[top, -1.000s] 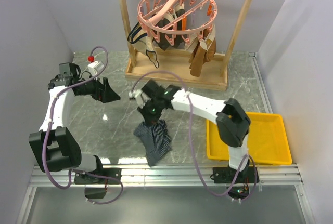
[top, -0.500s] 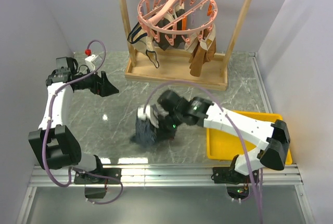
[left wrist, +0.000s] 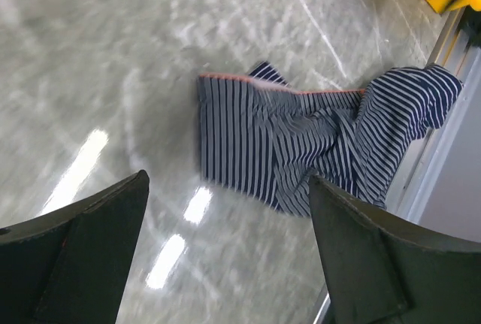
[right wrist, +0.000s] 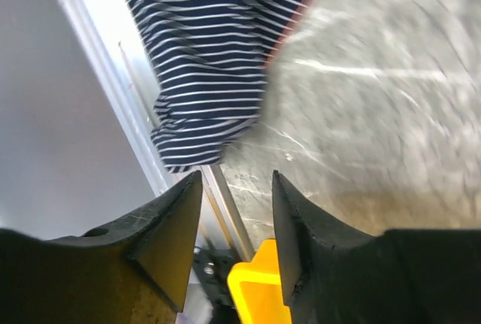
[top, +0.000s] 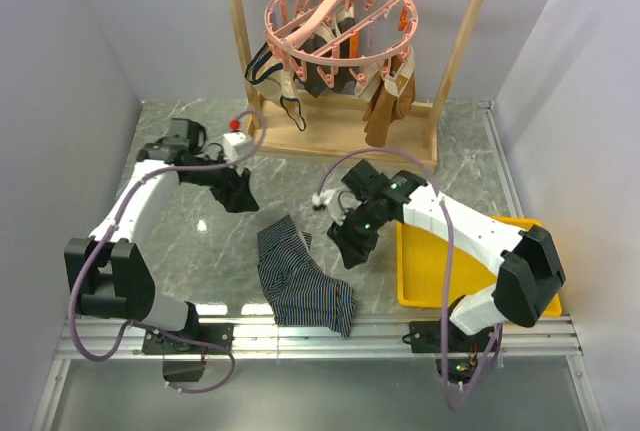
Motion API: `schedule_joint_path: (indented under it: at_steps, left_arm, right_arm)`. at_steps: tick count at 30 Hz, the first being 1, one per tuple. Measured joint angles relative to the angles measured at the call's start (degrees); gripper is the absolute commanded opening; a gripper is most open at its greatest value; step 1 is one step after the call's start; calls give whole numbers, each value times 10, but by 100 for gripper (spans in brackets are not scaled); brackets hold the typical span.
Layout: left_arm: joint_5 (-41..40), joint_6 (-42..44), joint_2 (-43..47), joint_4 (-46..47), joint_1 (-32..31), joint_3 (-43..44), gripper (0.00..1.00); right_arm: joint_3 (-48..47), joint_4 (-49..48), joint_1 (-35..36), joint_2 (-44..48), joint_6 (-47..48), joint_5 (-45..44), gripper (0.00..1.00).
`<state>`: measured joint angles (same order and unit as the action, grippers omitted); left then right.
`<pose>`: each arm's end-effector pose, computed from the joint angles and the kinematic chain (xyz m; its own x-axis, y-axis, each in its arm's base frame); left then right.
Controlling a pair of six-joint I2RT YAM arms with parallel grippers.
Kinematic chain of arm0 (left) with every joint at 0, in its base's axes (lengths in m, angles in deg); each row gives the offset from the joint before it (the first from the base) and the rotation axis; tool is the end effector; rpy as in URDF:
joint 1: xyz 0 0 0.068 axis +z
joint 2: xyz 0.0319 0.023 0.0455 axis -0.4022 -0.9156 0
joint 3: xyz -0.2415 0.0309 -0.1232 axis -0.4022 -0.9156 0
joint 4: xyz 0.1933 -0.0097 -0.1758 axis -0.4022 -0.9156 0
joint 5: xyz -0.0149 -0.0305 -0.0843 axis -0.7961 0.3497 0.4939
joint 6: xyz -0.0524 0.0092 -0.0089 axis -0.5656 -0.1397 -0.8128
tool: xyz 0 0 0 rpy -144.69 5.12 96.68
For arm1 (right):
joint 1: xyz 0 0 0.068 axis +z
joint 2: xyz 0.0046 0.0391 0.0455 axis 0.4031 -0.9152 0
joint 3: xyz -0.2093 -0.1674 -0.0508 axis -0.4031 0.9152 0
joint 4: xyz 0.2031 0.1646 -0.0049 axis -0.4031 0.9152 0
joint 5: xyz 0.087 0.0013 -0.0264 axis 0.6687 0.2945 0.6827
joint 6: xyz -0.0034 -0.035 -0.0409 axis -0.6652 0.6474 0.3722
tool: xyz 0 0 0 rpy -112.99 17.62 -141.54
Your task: Clip the underwear to the hanger
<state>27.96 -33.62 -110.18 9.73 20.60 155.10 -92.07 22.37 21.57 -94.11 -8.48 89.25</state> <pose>0.2764 -0.0419 0.2901 -0.5636 0.3918 -0.7272 0.7911 0.5094 -0.3387 0.1795 0.2069 0.2622 -0.3791 -0.8023 -0.4610 -0.9115 0.2380 0.3355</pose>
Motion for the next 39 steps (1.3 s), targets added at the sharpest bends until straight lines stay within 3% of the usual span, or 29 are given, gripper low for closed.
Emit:
schedule_joint_path:
  at_steps: [4, 9, 12, 20, 30, 34, 39]
  left_arm:
    - [-30, -42, -22, 57, -72, -11, 85]
    - [-82, -76, -102, 120, -121, -8, 76]
    - [-111, -80, -156, 129, -149, 2, 75]
    - [-124, -84, -238, 132, -173, 23, 72]
    - [-72, -78, -271, 115, -170, 40, 29]
    - [-42, -74, -247, 97, -160, 34, 1]
    - [-18, -103, -167, 106, -98, -1, 0]
  right_arm:
    - [7, -12, -62, -18, -61, 11, 48]
    - [29, -15, -97, -29, -115, 26, 52]
    - [42, -17, -107, -42, -139, 35, 55]
    - [54, -24, -112, -95, -162, 68, 57]
    - [54, -24, -129, -129, -162, 100, 57]
    - [53, -23, -142, -131, -161, 111, 57]
    - [46, -23, -153, -140, -160, 120, 55]
